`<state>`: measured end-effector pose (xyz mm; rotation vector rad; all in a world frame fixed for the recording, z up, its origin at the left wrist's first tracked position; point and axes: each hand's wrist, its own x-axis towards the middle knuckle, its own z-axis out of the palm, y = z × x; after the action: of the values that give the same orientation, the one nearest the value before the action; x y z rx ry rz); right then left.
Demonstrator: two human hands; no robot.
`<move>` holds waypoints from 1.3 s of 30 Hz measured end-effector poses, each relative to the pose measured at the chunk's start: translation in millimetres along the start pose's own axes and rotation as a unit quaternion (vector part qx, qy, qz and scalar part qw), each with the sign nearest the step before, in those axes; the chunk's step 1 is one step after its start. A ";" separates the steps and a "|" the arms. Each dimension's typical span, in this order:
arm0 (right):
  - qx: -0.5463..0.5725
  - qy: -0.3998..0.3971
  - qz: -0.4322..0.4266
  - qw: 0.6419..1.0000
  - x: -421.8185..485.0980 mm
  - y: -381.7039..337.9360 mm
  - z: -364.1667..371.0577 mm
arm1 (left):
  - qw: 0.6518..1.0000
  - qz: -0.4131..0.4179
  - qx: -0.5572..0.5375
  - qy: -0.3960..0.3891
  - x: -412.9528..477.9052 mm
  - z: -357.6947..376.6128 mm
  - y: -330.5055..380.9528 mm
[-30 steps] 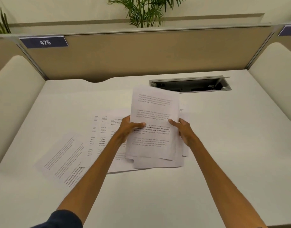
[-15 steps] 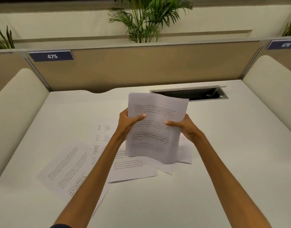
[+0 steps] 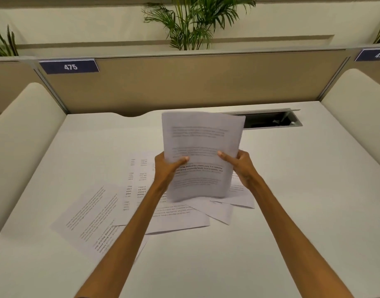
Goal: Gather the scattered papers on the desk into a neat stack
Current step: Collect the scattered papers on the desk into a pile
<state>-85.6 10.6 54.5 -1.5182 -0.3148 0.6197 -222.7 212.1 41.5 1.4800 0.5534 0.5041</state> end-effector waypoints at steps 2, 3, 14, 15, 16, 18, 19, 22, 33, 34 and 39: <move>-0.028 0.013 0.010 0.999 4.2 -1.4 -2.9 | 1.000 -0.011 -0.003 0.017 6.6 -13.2 2.3; -0.070 0.041 0.021 0.996 7.3 1.3 -6.1 | 1.000 -0.016 0.001 0.022 9.6 -22.5 2.3; -0.515 0.235 0.220 0.795 -2.8 73.6 -16.7 | 0.981 -0.158 0.092 0.062 3.1 -118.2 -40.3; -0.513 0.237 0.217 0.796 -2.1 73.2 -13.2 | 0.980 -0.163 0.094 0.064 0.7 -119.9 -42.2; -0.507 0.237 0.220 0.799 -0.9 71.3 -10.1 | 0.980 -0.166 0.092 0.066 -1.2 -120.4 -43.6; -0.500 0.231 0.234 0.801 1.3 66.1 -4.5 | 0.980 -0.169 0.086 0.066 -3.4 -120.2 -46.6; -0.500 0.229 0.240 0.800 1.9 64.7 -1.5 | 0.980 -0.171 0.084 0.066 -4.0 -119.7 -48.2; -0.500 0.234 0.249 0.796 1.2 65.2 10.8 | 0.979 -0.176 0.076 0.073 -5.3 -118.0 -52.2; -0.426 0.247 0.217 0.843 4.4 67.7 34.6 | 0.974 -0.189 0.095 0.083 -7.2 -117.6 -57.2; -0.404 0.251 0.215 0.853 3.7 66.2 33.5 | 0.974 -0.190 0.095 0.085 -8.4 -117.5 -56.8; -0.275 0.253 0.152 0.915 2.1 32.4 21.3 | 0.972 -0.202 0.080 0.085 -12.6 -119.8 -58.8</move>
<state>-101.7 27.5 23.4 -2.2339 0.1712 0.3622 -308.9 295.5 -18.4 1.4323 1.0247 0.2701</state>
